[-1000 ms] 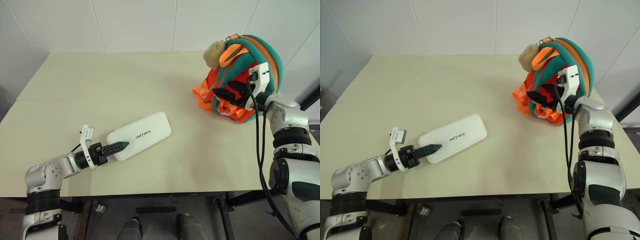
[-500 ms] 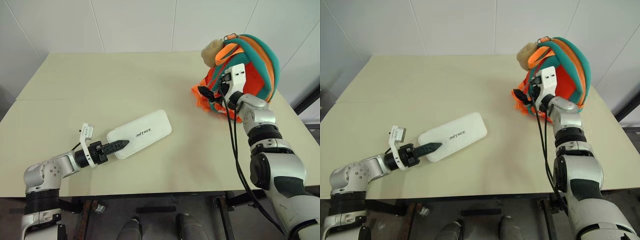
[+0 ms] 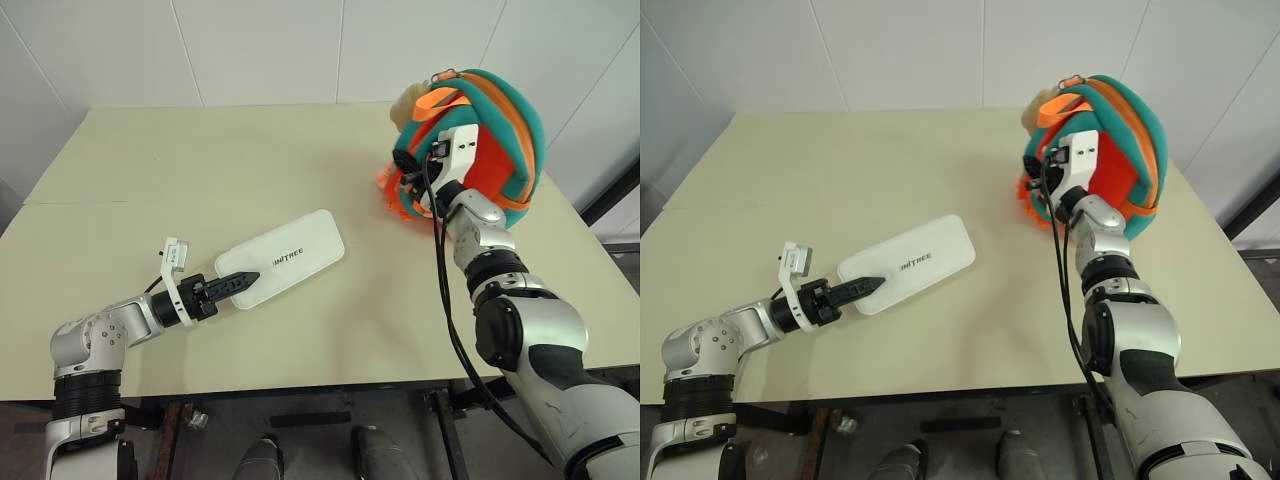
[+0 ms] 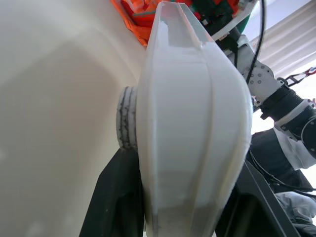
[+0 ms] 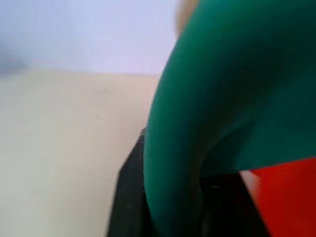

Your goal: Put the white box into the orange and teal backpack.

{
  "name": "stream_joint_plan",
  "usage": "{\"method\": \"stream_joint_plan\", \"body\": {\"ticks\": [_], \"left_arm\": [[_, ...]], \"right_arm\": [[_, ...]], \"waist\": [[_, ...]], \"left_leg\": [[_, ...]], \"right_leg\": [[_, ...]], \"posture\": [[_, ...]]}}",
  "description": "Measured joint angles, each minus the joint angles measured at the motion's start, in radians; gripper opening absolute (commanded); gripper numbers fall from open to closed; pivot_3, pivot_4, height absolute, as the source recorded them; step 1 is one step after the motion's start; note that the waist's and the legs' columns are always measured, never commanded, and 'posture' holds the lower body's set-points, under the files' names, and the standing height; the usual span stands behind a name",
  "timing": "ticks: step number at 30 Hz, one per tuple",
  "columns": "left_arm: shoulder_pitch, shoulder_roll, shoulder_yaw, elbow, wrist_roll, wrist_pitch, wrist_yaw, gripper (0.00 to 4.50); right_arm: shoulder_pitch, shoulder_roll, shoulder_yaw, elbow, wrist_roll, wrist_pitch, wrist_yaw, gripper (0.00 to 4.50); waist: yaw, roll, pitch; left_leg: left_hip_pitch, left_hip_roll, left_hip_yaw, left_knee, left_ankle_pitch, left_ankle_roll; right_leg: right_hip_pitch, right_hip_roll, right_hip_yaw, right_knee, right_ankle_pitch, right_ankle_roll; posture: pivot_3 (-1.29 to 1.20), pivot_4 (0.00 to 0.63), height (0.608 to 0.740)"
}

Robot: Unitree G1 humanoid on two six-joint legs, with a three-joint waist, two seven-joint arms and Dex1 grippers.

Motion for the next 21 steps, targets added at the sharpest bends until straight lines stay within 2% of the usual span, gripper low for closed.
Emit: {"method": "stream_joint_plan", "body": {"ticks": [4,8,15,21], "left_arm": [[-0.001,0.023,0.006,0.015,0.000,-0.022,0.000,1.25],[0.000,0.099,0.068,0.016,-0.016,-0.036,-0.006,1.25],[0.042,0.255,0.134,0.010,-0.060,-0.010,-0.067,1.25],[0.050,0.285,0.134,0.013,-0.066,-0.011,-0.119,1.25]], "right_arm": [[0.012,0.003,0.005,-0.131,0.076,0.153,0.237,0.01],[0.120,-0.035,0.088,-0.449,0.163,0.472,0.443,0.01],[0.225,-0.142,0.149,-0.948,0.384,0.933,0.522,0.01],[0.318,-0.223,0.168,-1.257,0.605,1.221,0.517,0.01]], "waist": [[-0.008,0.000,0.000],[-0.008,0.000,0.000],[-0.003,0.001,0.000],[0.016,0.000,0.000]], "left_leg": [[0.000,0.001,0.000,0.000,0.000,0.000],[-0.001,0.002,0.000,-0.001,0.000,0.000],[-0.001,0.002,0.000,-0.002,-0.001,-0.001],[-0.002,0.002,0.000,-0.002,-0.002,-0.001]], "right_leg": [[-0.001,0.000,0.000,0.001,0.000,0.000],[-0.004,0.001,0.000,0.004,-0.001,-0.001],[-0.005,0.001,0.000,0.003,-0.003,-0.003],[-0.005,0.001,-0.001,0.003,-0.004,-0.005]], "posture": [[0.00,0.150,0.740],[0.00,0.150,0.740],[0.00,0.150,0.740],[0.00,0.150,0.740]]}}
